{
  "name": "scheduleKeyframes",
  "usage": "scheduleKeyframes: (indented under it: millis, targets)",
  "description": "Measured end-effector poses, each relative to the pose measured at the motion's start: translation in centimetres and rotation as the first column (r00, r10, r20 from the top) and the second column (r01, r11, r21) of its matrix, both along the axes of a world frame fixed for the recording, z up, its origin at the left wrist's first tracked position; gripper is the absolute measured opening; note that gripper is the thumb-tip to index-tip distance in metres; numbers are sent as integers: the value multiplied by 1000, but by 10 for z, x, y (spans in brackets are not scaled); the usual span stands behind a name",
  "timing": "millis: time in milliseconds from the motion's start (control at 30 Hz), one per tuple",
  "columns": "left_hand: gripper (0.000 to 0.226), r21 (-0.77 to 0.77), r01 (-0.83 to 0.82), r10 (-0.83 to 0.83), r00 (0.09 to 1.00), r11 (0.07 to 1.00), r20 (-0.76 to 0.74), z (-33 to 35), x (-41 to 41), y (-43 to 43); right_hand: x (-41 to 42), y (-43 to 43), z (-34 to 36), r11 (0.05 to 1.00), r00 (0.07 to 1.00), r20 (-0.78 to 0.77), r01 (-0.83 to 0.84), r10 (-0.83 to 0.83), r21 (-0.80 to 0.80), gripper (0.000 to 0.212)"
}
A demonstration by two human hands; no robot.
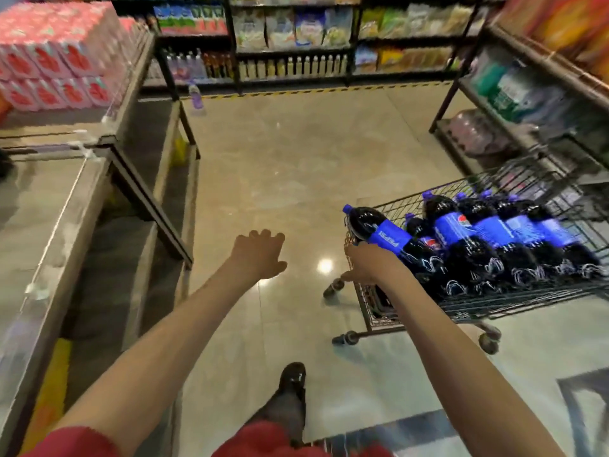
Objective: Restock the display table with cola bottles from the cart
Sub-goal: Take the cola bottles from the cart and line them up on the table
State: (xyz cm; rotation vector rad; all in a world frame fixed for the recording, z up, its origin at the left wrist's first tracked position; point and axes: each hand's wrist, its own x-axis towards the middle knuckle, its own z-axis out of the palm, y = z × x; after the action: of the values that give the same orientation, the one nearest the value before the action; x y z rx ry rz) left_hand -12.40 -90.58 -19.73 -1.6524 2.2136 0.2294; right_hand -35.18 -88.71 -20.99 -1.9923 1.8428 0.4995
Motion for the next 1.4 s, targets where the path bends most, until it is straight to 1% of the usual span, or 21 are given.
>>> scheduleKeyframes:
  millis: [67, 100, 233, 367, 467, 567, 667, 800, 933, 1033, 1133, 1200, 1300, 1400]
  targets:
    - [60, 22, 26, -25, 999, 999, -34, -6, -22, -16, -20, -4, -2, 999, 999, -17, 39, -38, 8, 48]
    - [59, 32, 35, -34, 998, 999, -51, -9, -32, -23, -29, -7, -2, 999, 999, -20, 51, -51, 19, 49]
    - [56, 35, 88, -85, 993, 995, -84, -24, -72, -54, -65, -29, -8, 991, 994, -43, 107, -104, 79, 54]
    - [56, 61, 130, -123, 988, 990, -96, -41, -106, -85, -94, -55, -16, 986, 987, -62, 151, -147, 77, 64]
    - [53, 90, 128, -116, 985, 988, -129, -54, -125, -103, -111, -66, -22, 982, 985, -65, 168, -162, 87, 64]
    - [50, 134, 106, -85, 984, 985, -159, -66, -141, -115, -131, -75, -33, 976, 982, -60, 187, -181, 109, 61]
    - [47, 161, 57, -27, 983, 985, -180, -82, -156, -123, -151, -87, -44, 972, 982, -61, 186, -179, 141, 63]
    - [42, 213, -18, 60, 980, 977, -192, -102, -180, -133, -175, -108, -61, 973, 989, -73, 140, -129, 183, 64]
    - [44, 237, -152, 209, 948, 960, -239, -119, -210, -143, -200, -132, -78, 986, 995, -84, 61, -49, 153, 64]
    - [50, 284, -286, 369, 877, 915, -308, -128, -236, -145, -218, -145, -88, 988, 999, -44, -12, 19, 153, 65]
    - [56, 351, -429, 540, 773, 832, -334, -139, -258, -145, -231, -149, -101, 974, 996, 17, -87, 85, 211, 68]
    - [61, 380, -507, 629, 684, 774, -369, -145, -270, -143, -238, -148, -110, 965, 992, 59, -121, 110, 233, 73]
    - [60, 412, -587, 717, 542, 697, -439, -146, -286, -142, -247, -150, -121, 959, 984, 124, -156, 129, 235, 77]
    - [65, 454, -638, 772, 401, 622, -493, -157, -299, -147, -258, -156, -131, 952, 971, 222, -150, 91, 265, 84]
